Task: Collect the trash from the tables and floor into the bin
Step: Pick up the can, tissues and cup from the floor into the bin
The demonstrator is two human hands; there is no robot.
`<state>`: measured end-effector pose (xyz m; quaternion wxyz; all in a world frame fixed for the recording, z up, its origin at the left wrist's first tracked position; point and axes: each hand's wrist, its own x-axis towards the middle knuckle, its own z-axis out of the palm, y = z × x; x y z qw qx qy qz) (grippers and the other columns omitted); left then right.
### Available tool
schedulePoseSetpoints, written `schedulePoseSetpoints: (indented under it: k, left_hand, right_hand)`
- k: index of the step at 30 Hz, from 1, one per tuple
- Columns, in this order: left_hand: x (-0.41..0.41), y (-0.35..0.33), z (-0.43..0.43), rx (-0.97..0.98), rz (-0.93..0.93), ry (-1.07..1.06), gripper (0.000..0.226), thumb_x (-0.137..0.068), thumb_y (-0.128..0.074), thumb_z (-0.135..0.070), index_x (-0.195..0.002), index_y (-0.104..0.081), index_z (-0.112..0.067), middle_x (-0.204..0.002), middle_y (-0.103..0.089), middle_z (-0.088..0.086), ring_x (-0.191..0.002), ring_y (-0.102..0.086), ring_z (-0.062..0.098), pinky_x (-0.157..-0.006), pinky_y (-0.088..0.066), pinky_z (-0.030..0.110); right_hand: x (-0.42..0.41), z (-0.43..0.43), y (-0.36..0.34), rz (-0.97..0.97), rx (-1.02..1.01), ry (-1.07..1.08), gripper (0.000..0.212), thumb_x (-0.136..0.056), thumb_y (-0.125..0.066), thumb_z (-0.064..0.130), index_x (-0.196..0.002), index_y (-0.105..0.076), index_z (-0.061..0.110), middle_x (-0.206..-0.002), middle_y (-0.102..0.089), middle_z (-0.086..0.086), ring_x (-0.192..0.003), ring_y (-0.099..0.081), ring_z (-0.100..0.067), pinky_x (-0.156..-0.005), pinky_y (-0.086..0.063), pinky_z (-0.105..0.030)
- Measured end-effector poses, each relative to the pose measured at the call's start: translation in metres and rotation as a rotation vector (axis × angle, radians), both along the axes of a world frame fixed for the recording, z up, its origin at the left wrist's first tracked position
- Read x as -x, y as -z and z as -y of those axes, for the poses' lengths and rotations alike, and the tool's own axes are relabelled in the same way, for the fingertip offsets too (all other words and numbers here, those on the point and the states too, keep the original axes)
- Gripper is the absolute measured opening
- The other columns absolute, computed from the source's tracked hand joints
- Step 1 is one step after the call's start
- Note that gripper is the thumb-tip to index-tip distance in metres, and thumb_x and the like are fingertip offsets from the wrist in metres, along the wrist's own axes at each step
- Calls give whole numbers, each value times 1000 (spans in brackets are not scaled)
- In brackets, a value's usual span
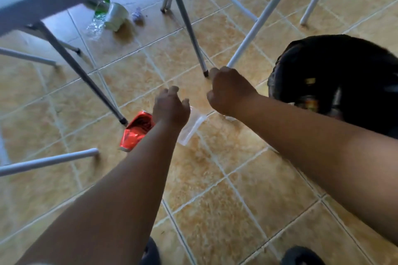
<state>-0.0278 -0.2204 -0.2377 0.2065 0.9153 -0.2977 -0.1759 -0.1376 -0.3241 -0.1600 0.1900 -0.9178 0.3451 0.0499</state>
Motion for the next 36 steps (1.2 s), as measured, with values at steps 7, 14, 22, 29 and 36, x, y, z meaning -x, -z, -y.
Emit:
schedulePoseSetpoints:
  k: [7,14,22,29,36]
  left_hand:
    - [8,54,-33,-298,-81,68,68,-84,-68,-52,-138,-48,-15,-135,-49,11,-126,-50,31,-99,-46,42]
    - [8,72,-43,-404,-101,43,49,-87,-69,-43,-124,-54,-15,-146,-44,11,-120,-56,33,-90,-49,40]
    - [7,20,-14,-168,-95,-51,50,-84,-68,-37,-126,-60,-10,-123,-64,13,-111,-62,31,-83,-45,32]
    - [13,-71,49,183,8,-9,59,-79,-66,-51,-122,-65,-11,-124,-68,9,-119,-61,24,-100,-41,27]
    - [100,-130,85,367,41,299,59,-77,-66,-60,-117,-66,-17,-106,-74,5,-103,-68,20,-86,-45,23]
  right_hand:
    - [0,-12,104,-474,-82,90,51,-92,-55,7,-139,-39,15,-146,-31,-18,-132,-35,-38,-96,-43,-45]
    - [20,-17,140,-435,4,25,38,-88,-52,-5,-124,-53,7,-134,-42,-17,-119,-44,-39,-79,-44,-41]
    - [0,-25,77,-176,252,-163,25,-91,-51,-3,-112,-63,2,-109,-59,-18,-97,-63,-38,-74,-53,-43]
    - [24,34,-52,150,355,-106,16,-90,-58,12,-103,-68,10,-98,-64,-12,-84,-64,-28,-85,-56,-40]
    - [170,81,-99,195,365,228,17,-87,-65,26,-97,-75,16,-96,-74,-10,-89,-68,-24,-78,-41,-19]
